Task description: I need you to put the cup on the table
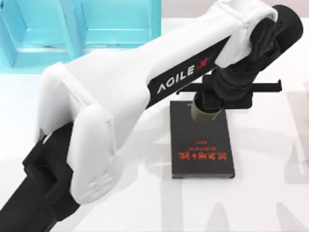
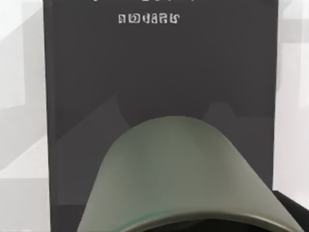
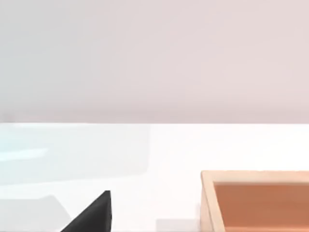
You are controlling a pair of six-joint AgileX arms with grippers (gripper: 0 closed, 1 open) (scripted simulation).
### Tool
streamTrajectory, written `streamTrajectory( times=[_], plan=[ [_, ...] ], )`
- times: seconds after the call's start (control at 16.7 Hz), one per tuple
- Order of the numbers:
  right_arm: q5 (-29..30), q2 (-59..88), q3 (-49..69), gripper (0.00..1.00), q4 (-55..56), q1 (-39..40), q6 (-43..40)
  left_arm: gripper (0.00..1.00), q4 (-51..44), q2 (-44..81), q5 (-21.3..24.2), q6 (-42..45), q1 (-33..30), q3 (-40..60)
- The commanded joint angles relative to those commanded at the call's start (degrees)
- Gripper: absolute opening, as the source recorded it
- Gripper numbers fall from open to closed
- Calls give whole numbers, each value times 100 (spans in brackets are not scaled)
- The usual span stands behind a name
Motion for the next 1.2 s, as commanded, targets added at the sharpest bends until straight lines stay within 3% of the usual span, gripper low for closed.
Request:
streamTrajectory(
  times=[0.3, 0.9, 1.2],
  plan=[
    [0, 0, 0, 100, 0, 0, 0, 0, 55, -392, 158, 354, 383, -413],
    [0, 0, 0, 100, 0, 0, 0, 0, 159, -2787, 1322, 2693, 2922, -3743],
    [0, 0, 0, 100, 0, 0, 0, 0, 168, -3015, 1448, 2919, 3156, -3980]
  ],
)
